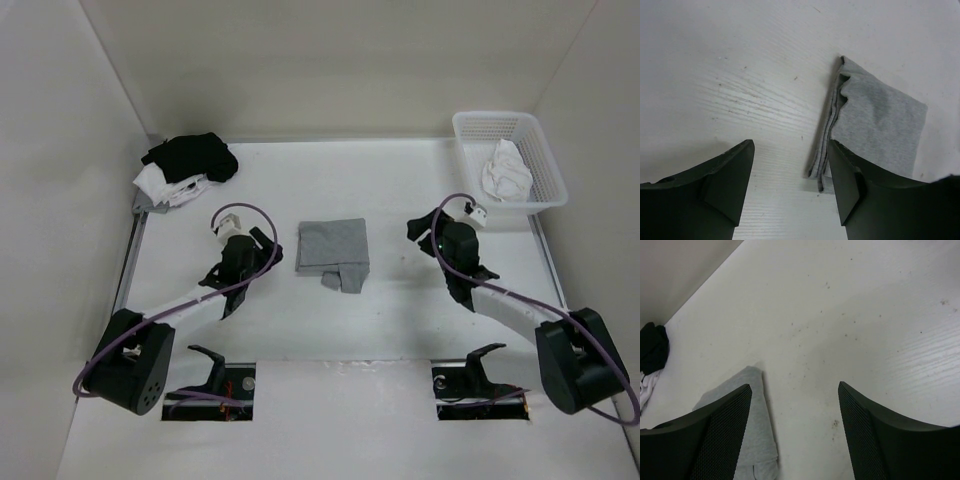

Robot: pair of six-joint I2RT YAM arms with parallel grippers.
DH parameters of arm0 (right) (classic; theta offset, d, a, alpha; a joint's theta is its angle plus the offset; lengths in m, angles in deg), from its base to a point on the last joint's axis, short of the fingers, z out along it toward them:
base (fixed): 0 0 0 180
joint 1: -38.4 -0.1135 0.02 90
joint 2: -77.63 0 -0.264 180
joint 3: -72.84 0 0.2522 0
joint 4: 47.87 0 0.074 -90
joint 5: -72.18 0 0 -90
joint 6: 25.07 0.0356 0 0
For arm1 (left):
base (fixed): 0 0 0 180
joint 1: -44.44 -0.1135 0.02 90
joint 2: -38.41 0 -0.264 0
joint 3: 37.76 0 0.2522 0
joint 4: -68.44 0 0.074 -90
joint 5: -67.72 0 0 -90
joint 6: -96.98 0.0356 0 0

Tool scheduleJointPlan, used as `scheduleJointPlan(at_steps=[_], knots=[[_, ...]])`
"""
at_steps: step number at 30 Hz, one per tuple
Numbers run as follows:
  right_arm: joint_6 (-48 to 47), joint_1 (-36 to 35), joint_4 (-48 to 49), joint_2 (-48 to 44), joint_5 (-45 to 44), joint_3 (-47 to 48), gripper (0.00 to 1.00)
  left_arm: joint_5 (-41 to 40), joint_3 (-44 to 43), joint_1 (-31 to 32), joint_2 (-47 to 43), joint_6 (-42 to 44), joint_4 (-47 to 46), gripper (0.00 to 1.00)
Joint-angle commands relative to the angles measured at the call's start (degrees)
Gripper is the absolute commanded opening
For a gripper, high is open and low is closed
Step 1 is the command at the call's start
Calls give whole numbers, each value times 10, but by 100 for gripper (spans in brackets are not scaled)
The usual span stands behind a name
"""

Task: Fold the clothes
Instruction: Fold the tank top

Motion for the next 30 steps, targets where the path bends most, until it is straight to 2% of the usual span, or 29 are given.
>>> scheduleJointPlan(at_steps=[1, 5, 15, 22, 26, 30], knots=[[13, -5, 111, 45, -6, -8, 75, -8, 11, -12, -16, 10, 4, 60], [8, -9, 111, 73, 28, 5, 75, -8, 7, -15, -24, 16, 2, 62], [0, -1, 109, 38, 23, -14, 76, -3, -29, -28, 12, 40, -1, 62], [1, -4, 108, 45, 25, -11, 75, 1, -30, -31, 17, 38, -1, 62], [3, -1, 108, 34, 23, -16, 70, 1, -34, -33, 13, 40, 2, 62], [4, 1, 108, 34, 25, -17, 58, 1, -38, -34, 24, 41, 4, 60]])
